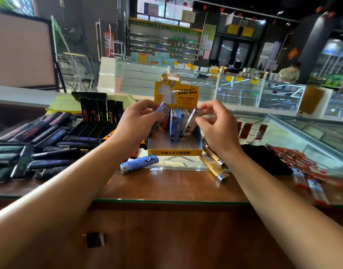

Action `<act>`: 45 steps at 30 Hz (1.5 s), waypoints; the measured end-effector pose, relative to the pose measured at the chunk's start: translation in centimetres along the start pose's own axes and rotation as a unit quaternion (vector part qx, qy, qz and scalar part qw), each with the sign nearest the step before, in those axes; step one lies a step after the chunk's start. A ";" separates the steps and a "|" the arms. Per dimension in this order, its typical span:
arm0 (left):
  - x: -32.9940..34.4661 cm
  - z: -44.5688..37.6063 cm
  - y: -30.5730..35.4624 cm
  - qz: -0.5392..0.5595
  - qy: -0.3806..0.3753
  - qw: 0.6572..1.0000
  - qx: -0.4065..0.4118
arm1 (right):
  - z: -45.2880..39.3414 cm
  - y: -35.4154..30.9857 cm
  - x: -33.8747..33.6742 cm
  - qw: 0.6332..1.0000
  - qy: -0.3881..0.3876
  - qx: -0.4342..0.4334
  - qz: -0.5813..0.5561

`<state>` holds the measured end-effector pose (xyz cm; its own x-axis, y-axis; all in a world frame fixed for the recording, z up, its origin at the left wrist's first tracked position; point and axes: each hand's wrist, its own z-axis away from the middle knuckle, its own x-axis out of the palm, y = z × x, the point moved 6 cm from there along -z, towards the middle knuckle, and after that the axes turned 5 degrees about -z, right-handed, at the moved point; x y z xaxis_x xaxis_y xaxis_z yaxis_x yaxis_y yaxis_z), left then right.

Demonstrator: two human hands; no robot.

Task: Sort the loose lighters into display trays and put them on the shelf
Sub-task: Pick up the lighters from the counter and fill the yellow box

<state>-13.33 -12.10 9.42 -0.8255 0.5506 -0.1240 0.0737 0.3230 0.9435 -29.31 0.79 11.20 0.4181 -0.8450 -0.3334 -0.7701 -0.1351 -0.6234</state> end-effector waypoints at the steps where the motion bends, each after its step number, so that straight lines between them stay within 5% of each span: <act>1: 0.0 -0.2 0.2 0.003 0.005 1.000 0.004 | -0.3 0.2 0.4 1.000 -0.009 -0.003 0.015; 14: 0.7 -0.4 0.2 -0.080 -0.014 0.995 0.057 | -1.4 1.8 3.3 0.978 -0.054 -0.101 0.176; 23: 0.6 -0.4 0.0 -0.160 -0.024 0.983 0.090 | -0.5 -0.5 1.8 0.991 -0.020 -0.126 0.040; 35: -0.1 0.0 0.8 -0.083 -0.001 0.982 0.169 | 1.1 -1.7 3.5 0.987 -0.127 -0.100 -0.001; 45: 1.8 1.1 0.8 -0.152 -0.085 0.970 0.172 | 0.8 -1.7 2.5 0.992 -0.081 -0.080 -0.062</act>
<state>-14.15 -10.05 9.64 -0.7367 0.4992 -0.4562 0.0487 0.7120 0.7005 -26.57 -0.66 10.85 0.5764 -0.7246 -0.3777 -0.7691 -0.3249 -0.5504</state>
